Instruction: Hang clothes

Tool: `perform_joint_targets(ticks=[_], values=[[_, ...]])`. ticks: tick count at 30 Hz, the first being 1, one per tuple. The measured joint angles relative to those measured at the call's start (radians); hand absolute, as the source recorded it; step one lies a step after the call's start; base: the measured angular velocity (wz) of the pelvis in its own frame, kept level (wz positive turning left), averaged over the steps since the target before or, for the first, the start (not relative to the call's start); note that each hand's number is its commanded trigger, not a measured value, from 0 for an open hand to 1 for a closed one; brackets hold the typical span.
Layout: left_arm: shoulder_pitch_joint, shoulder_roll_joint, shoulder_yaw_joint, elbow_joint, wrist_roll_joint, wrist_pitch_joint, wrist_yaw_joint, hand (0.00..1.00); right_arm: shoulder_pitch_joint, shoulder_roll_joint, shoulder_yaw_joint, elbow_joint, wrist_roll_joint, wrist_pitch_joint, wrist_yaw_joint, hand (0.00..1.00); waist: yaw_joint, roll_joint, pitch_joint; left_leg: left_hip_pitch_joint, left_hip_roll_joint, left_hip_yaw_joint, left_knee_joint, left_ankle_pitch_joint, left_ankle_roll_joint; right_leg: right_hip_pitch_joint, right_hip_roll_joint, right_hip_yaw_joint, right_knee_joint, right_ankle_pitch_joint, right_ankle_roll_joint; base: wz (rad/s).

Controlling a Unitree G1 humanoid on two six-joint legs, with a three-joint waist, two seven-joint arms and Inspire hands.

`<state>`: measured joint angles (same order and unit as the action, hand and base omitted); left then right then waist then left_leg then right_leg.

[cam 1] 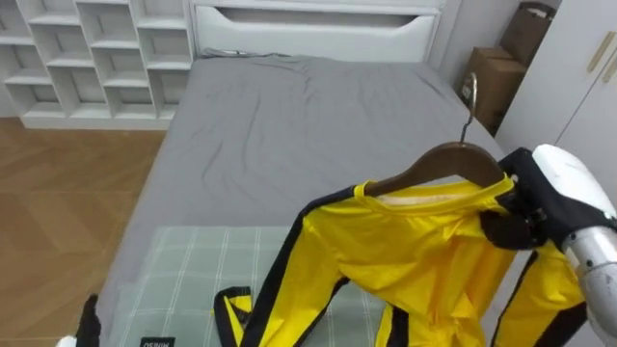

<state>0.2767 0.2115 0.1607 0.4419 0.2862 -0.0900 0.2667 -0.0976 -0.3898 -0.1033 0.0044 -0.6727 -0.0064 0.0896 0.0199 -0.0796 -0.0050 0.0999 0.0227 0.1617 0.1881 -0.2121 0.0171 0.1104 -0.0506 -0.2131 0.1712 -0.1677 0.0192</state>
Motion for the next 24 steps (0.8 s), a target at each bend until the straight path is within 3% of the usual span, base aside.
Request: perform_joint_targets(ticks=[5, 8, 14, 24], values=[[0.021, -0.001, 0.010, 0.135, 0.000, 0.003, 0.019, 0.00, 0.016, -0.008, -0.014, -0.081, 0.001, 0.015, 0.001, 1.00, -0.011, -0.001, -0.0006, 0.000, 0.000, -0.002, -0.010, 0.000, 0.000, -0.002, 0.000, -0.003, 0.002, 0.000, 0.000, 0.00], [0.030, -0.016, 0.044, 0.237, -0.001, 0.009, 0.037, 0.00, 0.023, -0.008, -0.030, -0.143, 0.003, 0.027, 0.002, 1.00, -0.006, -0.003, -0.0008, -0.001, -0.001, 0.000, -0.018, 0.001, -0.002, -0.015, 0.001, 0.010, 0.014, 0.000, 0.000, -0.06], [0.046, -0.024, 0.073, 0.326, -0.007, 0.026, 0.057, 0.00, 0.043, -0.008, -0.044, -0.260, 0.010, 0.050, 0.038, 1.00, -0.008, -0.010, -0.0002, 0.011, -0.001, 0.002, -0.022, 0.001, -0.002, -0.009, 0.002, 0.018, 0.014, 0.000, 0.000, 0.00], [0.038, -0.030, 0.071, 0.533, -0.019, 0.053, 0.083, 0.00, 0.143, -0.003, -0.044, -0.272, 0.083, 0.070, 0.067, 1.00, 0.016, -0.011, 0.0051, 0.014, 0.000, 0.005, -0.026, 0.001, -0.001, -0.010, 0.002, 0.016, 0.014, 0.000, 0.000, -0.01]])
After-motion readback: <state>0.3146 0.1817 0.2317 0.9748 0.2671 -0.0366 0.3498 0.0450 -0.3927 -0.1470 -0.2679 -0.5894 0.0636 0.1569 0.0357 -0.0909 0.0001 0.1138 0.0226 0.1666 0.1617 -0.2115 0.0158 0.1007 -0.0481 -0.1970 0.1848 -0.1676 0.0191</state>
